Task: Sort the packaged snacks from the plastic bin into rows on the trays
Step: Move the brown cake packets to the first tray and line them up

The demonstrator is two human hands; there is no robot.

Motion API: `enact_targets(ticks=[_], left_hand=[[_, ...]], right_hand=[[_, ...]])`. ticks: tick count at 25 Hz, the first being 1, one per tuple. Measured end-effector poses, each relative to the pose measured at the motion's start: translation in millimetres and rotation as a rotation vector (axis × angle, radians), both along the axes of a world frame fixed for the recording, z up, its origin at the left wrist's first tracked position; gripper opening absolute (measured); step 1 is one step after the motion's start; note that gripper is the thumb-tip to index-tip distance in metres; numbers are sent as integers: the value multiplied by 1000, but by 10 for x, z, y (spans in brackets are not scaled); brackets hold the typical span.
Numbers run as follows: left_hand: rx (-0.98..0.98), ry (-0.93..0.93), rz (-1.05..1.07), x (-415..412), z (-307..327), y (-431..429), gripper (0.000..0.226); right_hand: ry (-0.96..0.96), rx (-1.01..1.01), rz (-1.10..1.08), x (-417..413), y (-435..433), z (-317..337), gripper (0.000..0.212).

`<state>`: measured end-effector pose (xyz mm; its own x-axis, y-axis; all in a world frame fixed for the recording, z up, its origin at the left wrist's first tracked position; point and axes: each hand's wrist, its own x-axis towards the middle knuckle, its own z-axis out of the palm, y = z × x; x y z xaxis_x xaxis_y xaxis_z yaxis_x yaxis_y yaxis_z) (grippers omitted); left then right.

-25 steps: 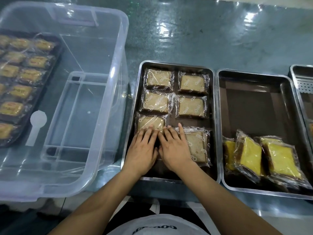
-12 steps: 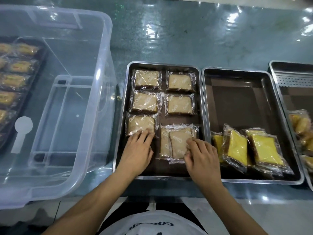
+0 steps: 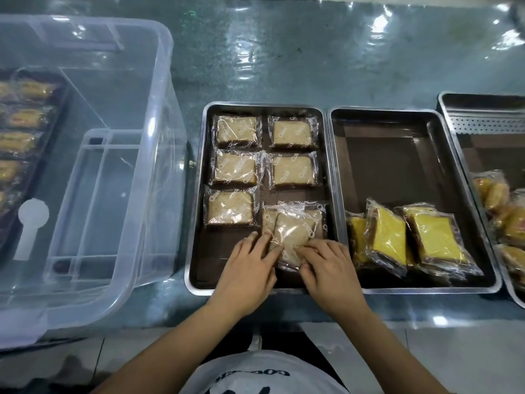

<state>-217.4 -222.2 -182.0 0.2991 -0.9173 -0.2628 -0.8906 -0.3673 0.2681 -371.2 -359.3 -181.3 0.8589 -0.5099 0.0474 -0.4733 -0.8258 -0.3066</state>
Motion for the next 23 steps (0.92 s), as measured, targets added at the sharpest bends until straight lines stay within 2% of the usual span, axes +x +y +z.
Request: enact_targets(ticks=[5, 10, 13, 19, 23], left_hand=[[-5, -8, -30, 44, -4, 54, 52], [30, -72, 56, 107, -2, 223, 51], [53, -104, 112, 156, -24, 290, 52], [124, -93, 216, 267, -65, 432, 44], [144, -56, 222, 259, -37, 471, 52]], right_hand=[[102, -33, 101, 246, -218, -43, 50], [124, -76, 141, 238, 54, -107, 41], [113, -31, 213, 278, 344, -141, 44], [232, 98, 351, 448, 678, -211, 52], [161, 127, 357, 450, 580, -196, 44]])
